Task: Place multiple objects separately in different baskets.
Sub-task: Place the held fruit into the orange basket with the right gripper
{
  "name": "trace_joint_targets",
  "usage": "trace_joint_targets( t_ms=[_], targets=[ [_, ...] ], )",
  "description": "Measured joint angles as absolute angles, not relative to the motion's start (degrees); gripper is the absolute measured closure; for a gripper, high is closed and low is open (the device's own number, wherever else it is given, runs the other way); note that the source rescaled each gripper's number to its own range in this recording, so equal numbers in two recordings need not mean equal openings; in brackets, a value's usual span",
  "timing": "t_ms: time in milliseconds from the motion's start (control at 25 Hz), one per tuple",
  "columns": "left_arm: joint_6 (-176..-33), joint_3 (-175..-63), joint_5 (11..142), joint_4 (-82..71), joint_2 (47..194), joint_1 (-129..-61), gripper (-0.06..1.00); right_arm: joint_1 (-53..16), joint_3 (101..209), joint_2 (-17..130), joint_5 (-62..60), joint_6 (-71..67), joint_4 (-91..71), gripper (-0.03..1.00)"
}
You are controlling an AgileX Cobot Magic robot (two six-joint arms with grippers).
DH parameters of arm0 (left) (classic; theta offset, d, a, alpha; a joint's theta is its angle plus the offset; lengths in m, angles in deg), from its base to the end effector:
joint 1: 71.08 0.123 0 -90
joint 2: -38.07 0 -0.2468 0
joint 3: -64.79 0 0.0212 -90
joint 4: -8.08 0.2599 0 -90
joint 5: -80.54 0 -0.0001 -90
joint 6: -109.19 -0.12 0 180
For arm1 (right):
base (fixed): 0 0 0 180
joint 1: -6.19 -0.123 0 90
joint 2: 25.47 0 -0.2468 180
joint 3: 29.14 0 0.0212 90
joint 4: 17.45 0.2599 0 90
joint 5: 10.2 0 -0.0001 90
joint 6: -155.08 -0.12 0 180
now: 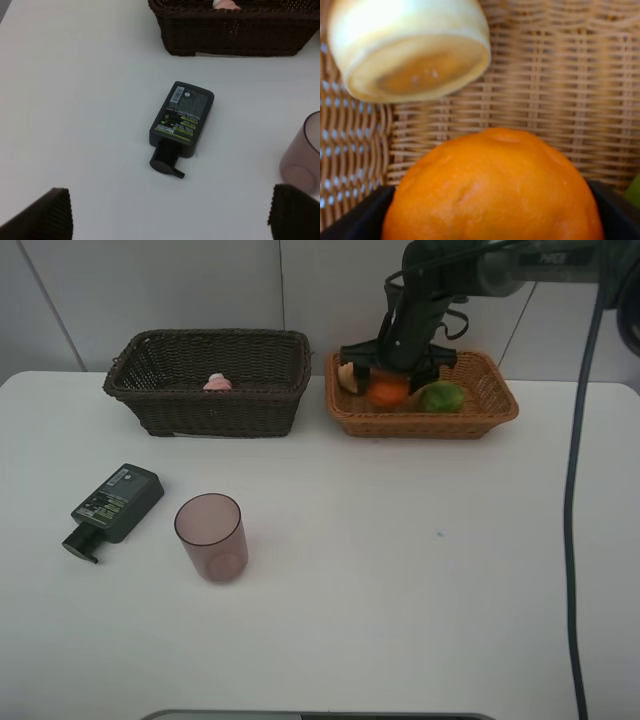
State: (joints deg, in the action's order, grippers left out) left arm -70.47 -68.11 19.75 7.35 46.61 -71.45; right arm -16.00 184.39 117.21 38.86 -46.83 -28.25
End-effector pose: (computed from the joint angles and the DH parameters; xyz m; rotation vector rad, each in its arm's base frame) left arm 0.0659 -0.0018 0.2703 0.0012 2.0321 -0.0230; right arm 0.4636 0.1707 0.0974 -0.1380 2.7252 -0.0136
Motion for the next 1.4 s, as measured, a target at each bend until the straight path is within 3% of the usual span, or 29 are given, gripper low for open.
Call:
trace_joint_targets(
  t_ms=[1200, 1280, 1400],
  targets=[
    [-70.47, -68.11, 19.75, 7.35, 46.61, -71.45, -0.06, -16.00, 184.39, 118.40, 36.00, -46.58, -30.95, 0.45],
    [-70.47, -68.11, 19.75, 7.35, 46.61, -71.45, -0.06, -16.00, 184.39, 118.40, 36.34, -46.58, -30.95, 0.41],
    [-70.47, -68.11, 19.75, 7.35, 46.61, -71.45, -0.06, -16.00, 184.39, 118.01, 36.33, -46.58, -30.95, 0.24]
  ],
)
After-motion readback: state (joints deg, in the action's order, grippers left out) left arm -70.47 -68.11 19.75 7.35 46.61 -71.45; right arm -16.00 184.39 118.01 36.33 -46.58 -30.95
